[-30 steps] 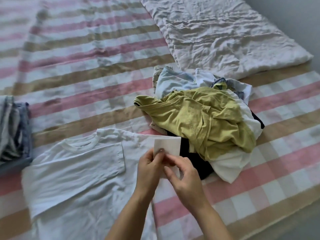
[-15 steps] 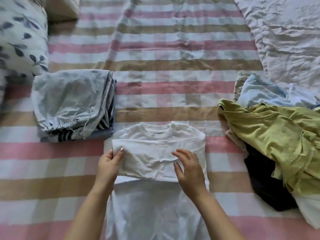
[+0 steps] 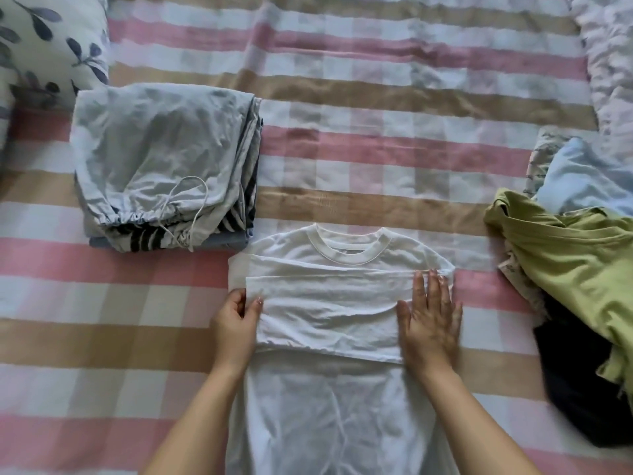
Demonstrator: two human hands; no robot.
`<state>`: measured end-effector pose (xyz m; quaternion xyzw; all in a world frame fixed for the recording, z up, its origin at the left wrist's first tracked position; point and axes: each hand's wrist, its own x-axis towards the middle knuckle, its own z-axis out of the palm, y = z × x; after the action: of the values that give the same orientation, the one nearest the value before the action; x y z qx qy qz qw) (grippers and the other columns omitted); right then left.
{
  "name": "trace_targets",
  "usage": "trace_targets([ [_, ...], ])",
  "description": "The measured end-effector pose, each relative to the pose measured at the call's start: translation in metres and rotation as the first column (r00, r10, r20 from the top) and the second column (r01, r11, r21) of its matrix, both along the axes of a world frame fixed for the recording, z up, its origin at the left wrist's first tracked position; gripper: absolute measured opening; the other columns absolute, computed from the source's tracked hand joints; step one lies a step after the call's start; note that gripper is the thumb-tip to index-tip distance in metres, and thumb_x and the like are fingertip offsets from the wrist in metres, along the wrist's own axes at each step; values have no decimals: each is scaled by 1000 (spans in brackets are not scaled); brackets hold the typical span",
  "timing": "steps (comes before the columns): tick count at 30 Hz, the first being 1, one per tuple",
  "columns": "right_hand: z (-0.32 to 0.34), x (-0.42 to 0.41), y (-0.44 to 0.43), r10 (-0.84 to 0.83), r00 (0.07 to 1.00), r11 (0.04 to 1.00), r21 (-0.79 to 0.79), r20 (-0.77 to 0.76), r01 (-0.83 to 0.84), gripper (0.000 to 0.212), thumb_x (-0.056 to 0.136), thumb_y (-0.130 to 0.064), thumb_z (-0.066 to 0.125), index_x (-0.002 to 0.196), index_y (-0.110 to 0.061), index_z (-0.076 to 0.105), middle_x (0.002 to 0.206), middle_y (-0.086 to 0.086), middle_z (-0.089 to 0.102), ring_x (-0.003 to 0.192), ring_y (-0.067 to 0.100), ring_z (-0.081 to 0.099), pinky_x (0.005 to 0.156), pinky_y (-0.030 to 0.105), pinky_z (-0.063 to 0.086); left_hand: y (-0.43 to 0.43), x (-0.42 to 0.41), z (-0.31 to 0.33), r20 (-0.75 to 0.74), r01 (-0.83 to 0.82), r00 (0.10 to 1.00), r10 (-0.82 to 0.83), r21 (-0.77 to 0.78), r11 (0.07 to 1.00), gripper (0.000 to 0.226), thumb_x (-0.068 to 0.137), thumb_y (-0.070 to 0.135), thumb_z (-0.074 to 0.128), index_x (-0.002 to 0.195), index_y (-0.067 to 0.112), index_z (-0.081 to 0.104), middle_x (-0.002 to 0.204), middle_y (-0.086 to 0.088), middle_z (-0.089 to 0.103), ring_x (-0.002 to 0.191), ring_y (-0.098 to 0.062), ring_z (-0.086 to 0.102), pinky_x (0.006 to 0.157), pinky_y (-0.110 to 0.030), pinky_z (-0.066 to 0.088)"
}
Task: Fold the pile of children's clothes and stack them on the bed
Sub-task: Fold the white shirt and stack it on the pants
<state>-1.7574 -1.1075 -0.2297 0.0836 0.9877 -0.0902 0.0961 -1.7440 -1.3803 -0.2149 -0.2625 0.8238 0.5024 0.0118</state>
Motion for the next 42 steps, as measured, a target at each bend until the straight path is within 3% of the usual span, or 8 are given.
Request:
trace_targets([
  [3, 1, 0, -1, -23, 1000, 999, -34, 5, 23, 63, 88, -50, 6, 145, -23, 2, 155, -3, -4, 141, 10, -11, 114, 38, -6, 6, 3, 2, -52, -11, 999, 8, -63, 998, 4, 88, 11, 60, 89, 13, 57, 75, 3, 58, 67, -14, 52, 60, -18, 40],
  [7, 19, 27, 1, -64, 994, 975, -217, -87, 43, 68, 86, -46, 23, 142, -8, 34, 151, 15, 26, 140, 32, 22, 111, 48, 16, 9, 28, 8, -89, -99, 992, 92, -84, 992, 29, 88, 8, 58, 116, 2, 52, 102, -11, 57, 90, -20, 54, 79, -28, 44],
  [11, 35, 99, 10, -135, 979, 951, -297, -151, 85, 53, 85, -29, 43, 129, 1, 50, 134, 23, 46, 123, 42, 45, 101, 49, 33, 10, 95, 15, -77, -147, 988, 136, -166, 975, 32, 88, 7, 60, 119, 2, 51, 110, -14, 53, 89, -22, 55, 78, -32, 47],
  [20, 31, 246, 24, -309, 951, 926, -229, 0, 301, 43, 69, -17, 80, 104, -1, 60, 102, 19, 58, 95, 37, 53, 79, 43, 43, 16, 236, 13, 75, -148, 984, 164, -184, 972, 15, 86, 6, 60, 99, 11, 55, 94, -8, 58, 86, -26, 56, 76, -35, 44],
  [24, 29, 276, 27, -298, 954, 919, -283, -41, 275, 37, 73, -18, 76, 100, 1, 59, 99, 20, 58, 92, 37, 53, 82, 41, 41, 20, 266, 11, 66, -93, 992, 110, -218, 972, 17, 82, -6, 58, 85, 9, 53, 84, -8, 52, 75, -30, 53, 70, -28, 37],
  [30, 27, 295, 36, -40, 995, 955, -296, -94, 11, 46, 61, 3, 79, 104, -3, 65, 104, 19, 56, 94, 38, 55, 83, 50, 49, 17, 284, 12, 62, 88, 995, -77, -198, 976, 38, 74, -13, 62, 106, 8, 62, 103, 0, 49, 90, -20, 52, 77, -16, 41],
  [34, 28, 286, 43, -85, 981, 944, -328, -177, 22, 23, 65, 13, 73, 84, 0, 70, 90, 20, 61, 81, 39, 60, 72, 46, 52, 12, 281, 11, 23, 11, 1000, -7, -194, 981, 21, 79, -5, 65, 96, 6, 66, 89, 0, 59, 81, -20, 57, 71, -1, 39],
  [42, 30, 298, 65, -383, 906, 883, -361, -182, 301, 19, 73, 21, 57, 86, 8, 64, 93, 26, 58, 88, 43, 56, 77, 43, 45, -9, 286, 7, 63, -305, 948, 312, -106, 946, 14, 82, -6, 60, 92, 3, 63, 90, -20, 65, 81, -26, 57, 68, -12, 40],
])
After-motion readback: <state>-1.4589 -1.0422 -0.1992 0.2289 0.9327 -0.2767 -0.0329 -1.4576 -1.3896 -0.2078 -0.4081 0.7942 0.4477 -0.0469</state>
